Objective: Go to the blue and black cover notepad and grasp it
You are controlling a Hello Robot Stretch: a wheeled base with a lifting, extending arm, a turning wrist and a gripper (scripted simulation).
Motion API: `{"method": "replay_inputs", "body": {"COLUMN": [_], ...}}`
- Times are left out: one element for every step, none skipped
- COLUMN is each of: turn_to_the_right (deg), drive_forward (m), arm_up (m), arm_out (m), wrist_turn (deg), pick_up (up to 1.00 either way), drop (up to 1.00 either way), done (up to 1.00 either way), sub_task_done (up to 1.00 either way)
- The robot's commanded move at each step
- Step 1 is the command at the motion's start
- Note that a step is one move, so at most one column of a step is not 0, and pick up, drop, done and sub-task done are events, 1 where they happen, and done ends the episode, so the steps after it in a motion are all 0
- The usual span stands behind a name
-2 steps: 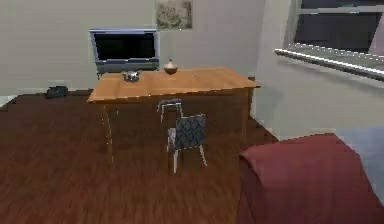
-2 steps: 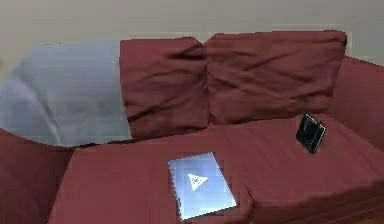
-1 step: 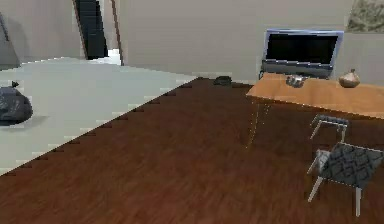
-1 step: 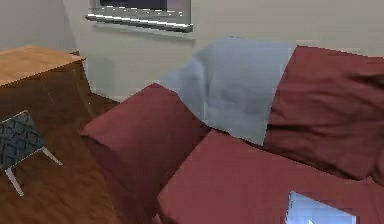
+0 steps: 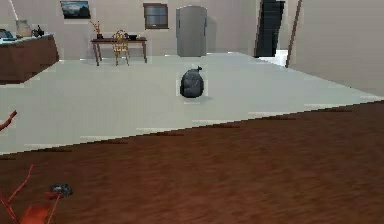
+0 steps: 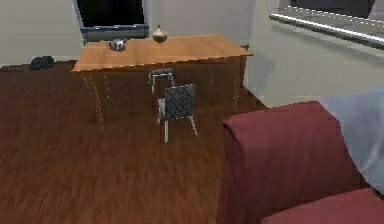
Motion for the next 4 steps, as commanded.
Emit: {"method": "replay_inputs", "body": {"turn_to_the_right": [-15.0,0.0,-45.0,-39.0], "drive_forward": [0.0,0.05,0.0,0.0], "arm_up": [0.0,0.0,0.0,0.0], "arm_out": [0.0,0.0,0.0,0.0], "wrist_turn": [0.0,0.0,0.0,0.0], "pick_up": [0.0,0.0,0.0,0.0], "drop": [0.0,0.0,0.0,0.0], "done": [0.0,0.0,0.0,0.0], "sub_task_done": [0.0,0.0,0.0,0.0]}}
